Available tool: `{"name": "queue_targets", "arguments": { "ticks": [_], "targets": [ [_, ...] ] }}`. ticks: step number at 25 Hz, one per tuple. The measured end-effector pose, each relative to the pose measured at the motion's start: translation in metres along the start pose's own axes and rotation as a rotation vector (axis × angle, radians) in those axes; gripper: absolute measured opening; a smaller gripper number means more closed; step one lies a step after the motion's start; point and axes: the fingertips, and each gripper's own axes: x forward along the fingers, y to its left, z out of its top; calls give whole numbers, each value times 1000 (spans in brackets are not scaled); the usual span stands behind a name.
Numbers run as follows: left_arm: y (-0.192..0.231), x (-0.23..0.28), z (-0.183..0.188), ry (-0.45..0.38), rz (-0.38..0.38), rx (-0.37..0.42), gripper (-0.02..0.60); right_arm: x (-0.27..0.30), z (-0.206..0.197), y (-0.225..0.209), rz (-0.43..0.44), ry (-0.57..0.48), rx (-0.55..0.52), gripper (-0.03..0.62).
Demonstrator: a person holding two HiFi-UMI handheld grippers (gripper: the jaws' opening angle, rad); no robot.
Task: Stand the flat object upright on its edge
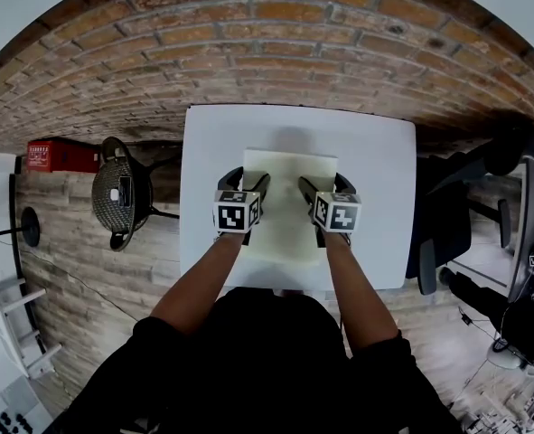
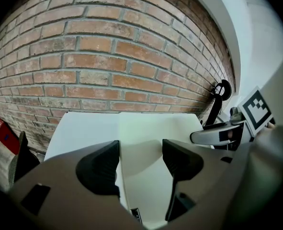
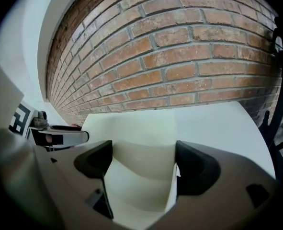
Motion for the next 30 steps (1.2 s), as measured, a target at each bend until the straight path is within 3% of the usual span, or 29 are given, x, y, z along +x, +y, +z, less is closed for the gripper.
{"name": "queue_targets", "arguments": {
  "ticks": [30],
  "targets": [
    [-29,-60,30,-205,32,66,293,-58,26,18,5,-174,-106,419]
  ]
}}
